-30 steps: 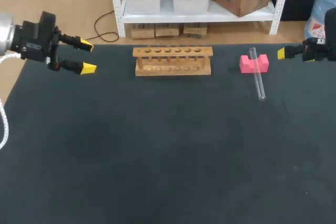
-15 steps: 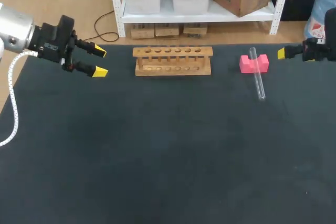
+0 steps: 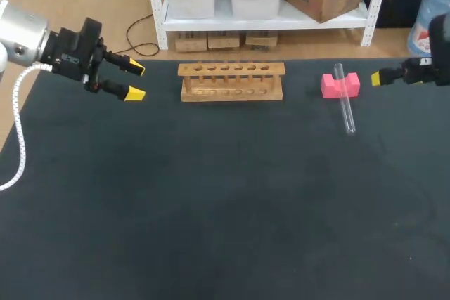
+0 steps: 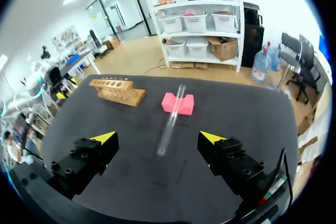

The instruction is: Grasp the test tube, adjust it, and insert it.

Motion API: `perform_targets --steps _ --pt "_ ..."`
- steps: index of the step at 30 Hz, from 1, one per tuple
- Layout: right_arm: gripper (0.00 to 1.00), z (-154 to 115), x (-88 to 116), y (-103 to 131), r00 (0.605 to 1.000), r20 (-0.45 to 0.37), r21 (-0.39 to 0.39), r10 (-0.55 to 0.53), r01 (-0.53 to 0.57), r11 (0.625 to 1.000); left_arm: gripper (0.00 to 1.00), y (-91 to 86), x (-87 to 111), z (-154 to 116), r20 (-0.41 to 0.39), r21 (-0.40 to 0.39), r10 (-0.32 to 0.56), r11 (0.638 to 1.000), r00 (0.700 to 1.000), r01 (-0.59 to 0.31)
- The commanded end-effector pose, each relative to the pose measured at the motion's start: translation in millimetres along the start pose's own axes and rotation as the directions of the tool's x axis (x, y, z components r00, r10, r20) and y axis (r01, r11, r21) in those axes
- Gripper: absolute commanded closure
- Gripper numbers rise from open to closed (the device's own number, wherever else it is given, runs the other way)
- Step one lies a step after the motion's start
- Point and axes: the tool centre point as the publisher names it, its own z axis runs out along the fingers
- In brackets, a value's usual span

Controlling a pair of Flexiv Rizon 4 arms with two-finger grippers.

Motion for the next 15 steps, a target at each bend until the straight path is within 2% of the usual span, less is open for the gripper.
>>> perform_targets --steps 1,7,10,15 --pt "0.0 5 -13 4 0.999 -0.043 0.075 -0.023 0.027 0.997 0.0 0.9 0.5 0 0.0 0.002 0.0 1.0 1.0 0.0" --pt "0.0 15 -21 -5 0.999 -0.016 0.208 -0.048 0.05 0.977 0.0 0.9 0.5 0 0.0 0.002 0.0 1.0 1.0 0.0" --pt "0.0 21 -24 -7 0.997 -0.035 0.283 -0.07 0.077 0.956 0.0 0.9 0.5 0 0.0 0.002 0.0 1.0 1.0 0.0" --pt "0.0 37 -22 -8 0.994 0.006 0.303 -0.108 0.101 0.948 0.0 0.9 0.5 0 0.0 0.002 0.0 1.0 1.0 0.0"
